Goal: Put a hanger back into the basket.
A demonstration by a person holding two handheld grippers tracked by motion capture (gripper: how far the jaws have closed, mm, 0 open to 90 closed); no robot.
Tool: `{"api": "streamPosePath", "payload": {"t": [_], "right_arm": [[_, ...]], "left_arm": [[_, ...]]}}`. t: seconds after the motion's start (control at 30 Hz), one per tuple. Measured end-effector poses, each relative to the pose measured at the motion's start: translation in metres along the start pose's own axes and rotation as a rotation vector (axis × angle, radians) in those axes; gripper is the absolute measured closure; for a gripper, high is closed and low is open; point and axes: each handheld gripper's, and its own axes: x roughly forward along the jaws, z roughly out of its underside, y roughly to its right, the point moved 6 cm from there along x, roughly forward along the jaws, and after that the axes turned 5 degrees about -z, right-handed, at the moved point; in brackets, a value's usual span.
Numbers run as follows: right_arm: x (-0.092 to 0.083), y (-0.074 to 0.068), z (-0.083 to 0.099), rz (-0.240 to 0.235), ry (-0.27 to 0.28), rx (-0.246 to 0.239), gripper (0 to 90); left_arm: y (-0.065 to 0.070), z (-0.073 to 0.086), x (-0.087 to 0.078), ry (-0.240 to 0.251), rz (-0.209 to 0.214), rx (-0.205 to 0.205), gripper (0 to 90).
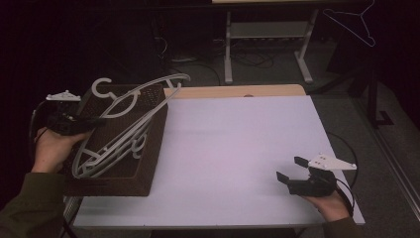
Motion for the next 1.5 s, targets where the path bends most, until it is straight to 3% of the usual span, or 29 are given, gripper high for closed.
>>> {"api": "streamPosePath", "payload": {"t": [0.23,0.43,0.7,0.97,1.2,1.33,1.5], "right_arm": [[0.001,0.000,0.000,0.002,-0.003,0.002,13.8],[0.001,0.001,0.001,0.005,-0.004,0.006,13.8],[0.001,0.001,0.001,0.010,-0.001,0.008,13.8],[0.001,0.002,0.001,0.013,-0.002,0.010,13.8],[0.001,0.003,0.001,0.016,-0.002,0.013,13.8],[0.001,0.003,0.001,0.017,-0.003,0.012,13.8],[0.000,0.004,0.001,0.020,-0.003,0.016,13.8]], "left_arm": [[-0.030,0.011,-0.005,-0.001,-0.051,-0.026,81.5],[-0.051,0.017,-0.010,-0.006,-0.105,-0.020,81.5],[-0.071,0.030,-0.004,-0.057,-0.157,-0.013,81.5],[-0.083,0.034,0.007,-0.073,-0.181,-0.016,81.5],[-0.085,0.041,0.021,-0.098,-0.160,-0.013,81.4],[-0.084,0.050,0.031,-0.146,-0.179,0.013,81.3],[-0.086,0.060,0.038,-0.149,-0.170,-0.008,80.4]]}}
